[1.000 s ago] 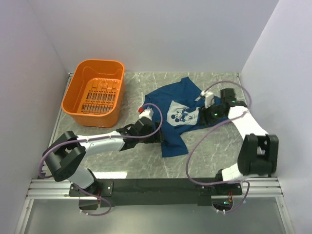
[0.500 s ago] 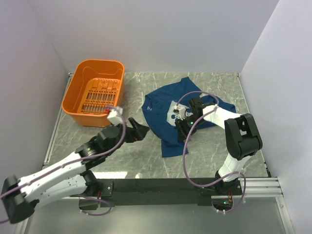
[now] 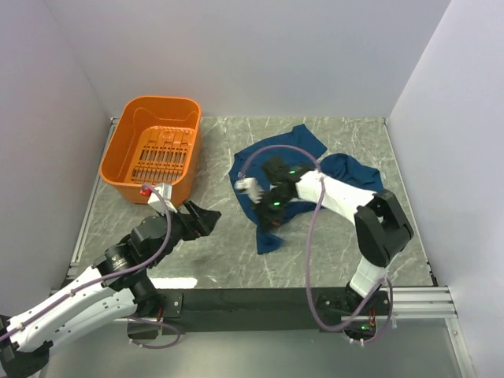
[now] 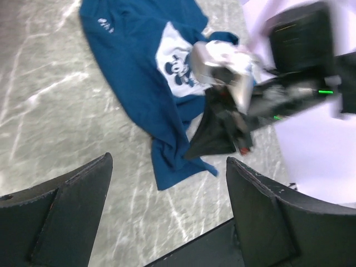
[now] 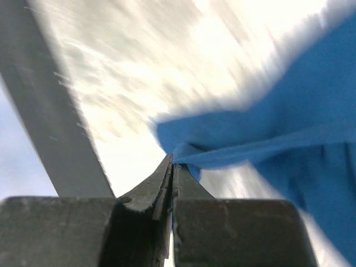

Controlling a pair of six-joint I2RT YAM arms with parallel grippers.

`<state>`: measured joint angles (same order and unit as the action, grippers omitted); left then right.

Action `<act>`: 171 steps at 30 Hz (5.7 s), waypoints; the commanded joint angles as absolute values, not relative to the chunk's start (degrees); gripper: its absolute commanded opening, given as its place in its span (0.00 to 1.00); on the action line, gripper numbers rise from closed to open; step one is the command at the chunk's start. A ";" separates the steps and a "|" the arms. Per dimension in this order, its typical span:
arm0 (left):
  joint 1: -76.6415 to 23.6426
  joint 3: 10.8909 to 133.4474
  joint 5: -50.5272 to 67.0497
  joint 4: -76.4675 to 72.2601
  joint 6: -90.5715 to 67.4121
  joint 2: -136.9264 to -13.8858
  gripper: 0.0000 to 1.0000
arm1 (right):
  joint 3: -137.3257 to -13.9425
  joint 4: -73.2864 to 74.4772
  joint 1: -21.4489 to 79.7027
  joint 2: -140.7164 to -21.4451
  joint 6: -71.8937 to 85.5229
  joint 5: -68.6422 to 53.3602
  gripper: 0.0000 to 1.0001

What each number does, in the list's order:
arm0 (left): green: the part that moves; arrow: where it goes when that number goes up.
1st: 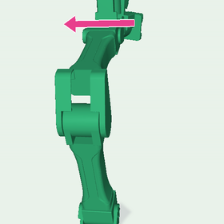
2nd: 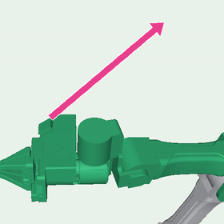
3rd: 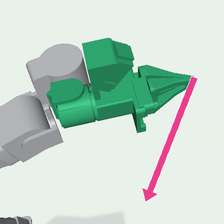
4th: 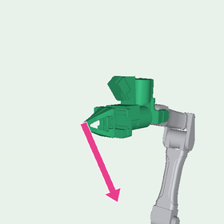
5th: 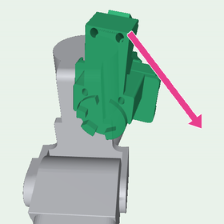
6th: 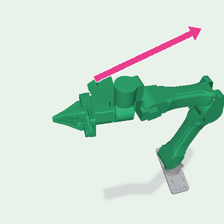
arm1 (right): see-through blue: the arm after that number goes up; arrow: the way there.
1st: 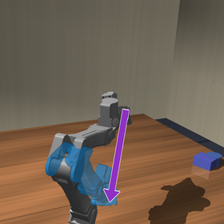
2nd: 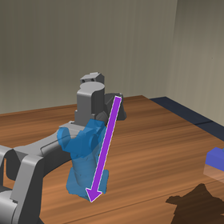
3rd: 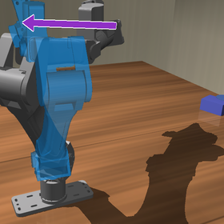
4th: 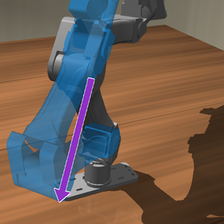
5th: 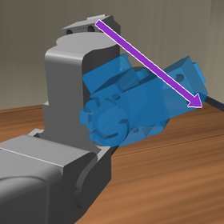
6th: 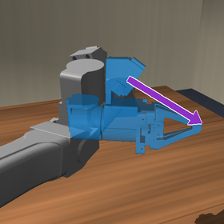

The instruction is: Fold and stack the t-shirts

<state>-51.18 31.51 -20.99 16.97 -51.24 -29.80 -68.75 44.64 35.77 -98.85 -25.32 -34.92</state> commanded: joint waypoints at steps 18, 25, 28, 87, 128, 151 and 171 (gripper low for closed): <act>-51.06 27.52 -22.07 18.29 -53.44 -24.51 0.87 | -70.77 42.10 23.15 -83.16 -26.54 -27.43 0.65; -51.06 29.70 -16.88 9.15 -48.09 -47.15 0.86 | -61.26 40.60 -4.27 -80.41 -28.92 -23.37 0.63; -51.06 32.68 -16.17 7.56 -42.99 -55.42 0.86 | -60.30 38.15 -12.82 -82.44 -27.07 -23.38 0.62; -25.58 137.46 10.99 23.54 -31.73 -153.98 0.77 | -101.25 33.92 -7.47 -120.94 -11.16 -11.25 0.62; -25.40 83.07 13.45 2.83 -29.27 -85.81 0.00 | -91.92 38.22 -10.46 -71.65 -18.99 -21.36 0.00; -26.37 77.72 10.72 0.79 -30.32 -55.01 0.00 | -101.92 41.84 -11.07 -46.94 -24.16 -17.66 0.00; -30.41 83.04 -5.09 -4.58 -29.98 -110.81 0.01 | -76.61 18.46 -7.56 -99.10 -24.27 -28.05 0.00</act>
